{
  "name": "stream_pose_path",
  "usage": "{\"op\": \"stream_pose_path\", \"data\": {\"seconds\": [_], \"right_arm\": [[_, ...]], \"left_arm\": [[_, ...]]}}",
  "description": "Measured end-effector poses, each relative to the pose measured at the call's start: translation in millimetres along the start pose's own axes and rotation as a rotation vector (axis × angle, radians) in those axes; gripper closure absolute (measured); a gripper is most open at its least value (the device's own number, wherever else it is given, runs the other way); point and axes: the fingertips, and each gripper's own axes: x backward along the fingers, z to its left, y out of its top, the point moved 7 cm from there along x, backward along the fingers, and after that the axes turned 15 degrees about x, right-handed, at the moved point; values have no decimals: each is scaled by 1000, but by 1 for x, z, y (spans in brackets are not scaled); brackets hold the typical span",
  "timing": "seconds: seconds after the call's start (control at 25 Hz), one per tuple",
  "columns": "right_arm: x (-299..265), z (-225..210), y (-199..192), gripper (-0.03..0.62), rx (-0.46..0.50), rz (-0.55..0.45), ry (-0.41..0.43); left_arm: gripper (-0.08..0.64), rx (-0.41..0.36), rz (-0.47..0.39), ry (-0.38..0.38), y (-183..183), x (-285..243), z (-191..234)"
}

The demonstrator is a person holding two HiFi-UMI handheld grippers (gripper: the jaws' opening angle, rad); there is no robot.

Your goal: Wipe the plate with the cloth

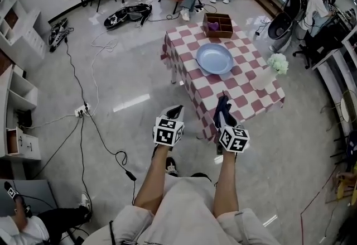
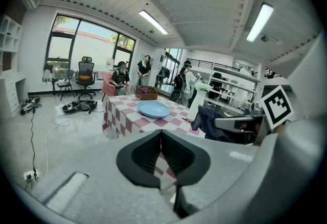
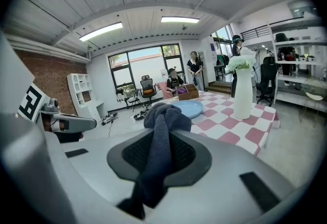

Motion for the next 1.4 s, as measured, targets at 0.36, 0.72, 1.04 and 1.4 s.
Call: {"op": "stream_pose_path", "data": {"seconds": [0.36,0.72,1.04,1.4], "right_arm": [[-27,23,1,515,31,33,-3],[-71,4,18,515,19,28,-36],[-143,-18,55,515,0,9,-53],[-225,-50,99,515,-101,-23,-62]], "left_arm": [[551,42,12,0,1,-1,43],[551,25,22,-12,30,-37,69],[551,-10,52,-28,82,-98,98],[551,-88,77,-22,160,-158,127]]}}
